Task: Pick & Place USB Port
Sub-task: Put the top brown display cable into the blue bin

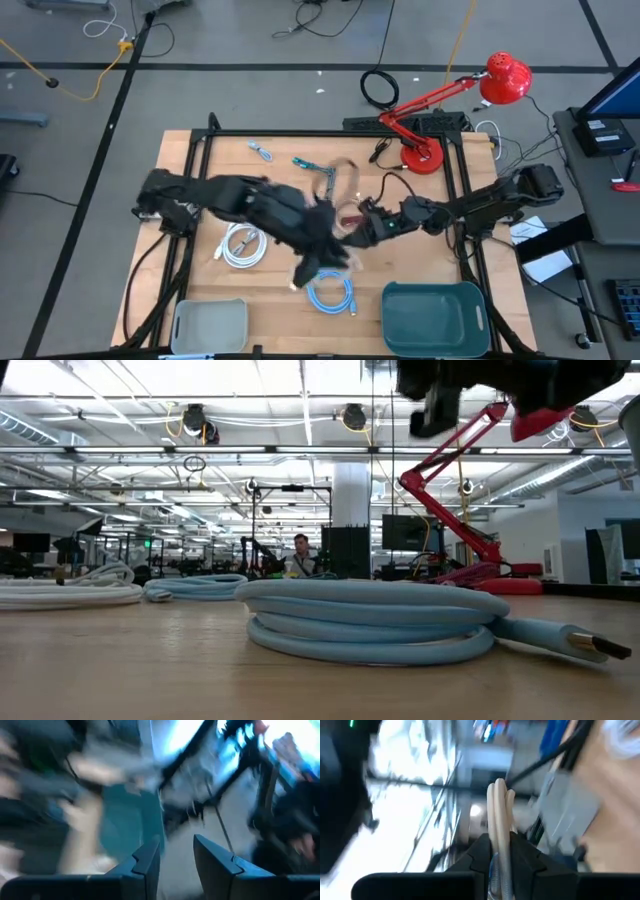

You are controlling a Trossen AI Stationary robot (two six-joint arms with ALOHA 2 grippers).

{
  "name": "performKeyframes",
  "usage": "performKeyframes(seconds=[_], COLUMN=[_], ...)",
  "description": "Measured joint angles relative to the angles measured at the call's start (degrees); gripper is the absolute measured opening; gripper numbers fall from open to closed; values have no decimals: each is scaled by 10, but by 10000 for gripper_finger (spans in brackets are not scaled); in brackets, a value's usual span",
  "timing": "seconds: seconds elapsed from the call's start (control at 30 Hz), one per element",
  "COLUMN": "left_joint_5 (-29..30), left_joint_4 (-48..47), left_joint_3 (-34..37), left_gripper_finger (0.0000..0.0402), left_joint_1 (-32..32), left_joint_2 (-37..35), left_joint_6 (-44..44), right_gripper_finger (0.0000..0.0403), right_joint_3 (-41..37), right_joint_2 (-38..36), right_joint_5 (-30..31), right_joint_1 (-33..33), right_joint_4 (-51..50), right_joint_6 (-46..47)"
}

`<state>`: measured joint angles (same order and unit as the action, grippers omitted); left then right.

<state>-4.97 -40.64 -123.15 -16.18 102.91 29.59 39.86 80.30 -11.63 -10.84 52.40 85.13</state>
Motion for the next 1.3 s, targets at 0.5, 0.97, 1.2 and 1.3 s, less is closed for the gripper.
performKeyframes(seconds=[0.5,0.97,1.2,1.3], left_joint_5=[256,242,254,253], left_joint_4=[-46,-58,-68,-68], left_joint_3=[0,1,1,1], left_gripper_finger=[92,92,92,92], left_joint_1=[-94,-92,-80,-74], left_joint_2=[-14,69,67,67], left_joint_6=[14,80,83,80], right_gripper_finger=[34,31,30,30], right_joint_3=[0,0,0,0], right_joint_2=[-357,-371,-373,-381], right_joint_5=[179,354,446,507], right_joint_1=[-247,-476,-516,-516], right_joint_4=[-601,-788,-688,-640], right_joint_6=[-165,-48,-103,-169])
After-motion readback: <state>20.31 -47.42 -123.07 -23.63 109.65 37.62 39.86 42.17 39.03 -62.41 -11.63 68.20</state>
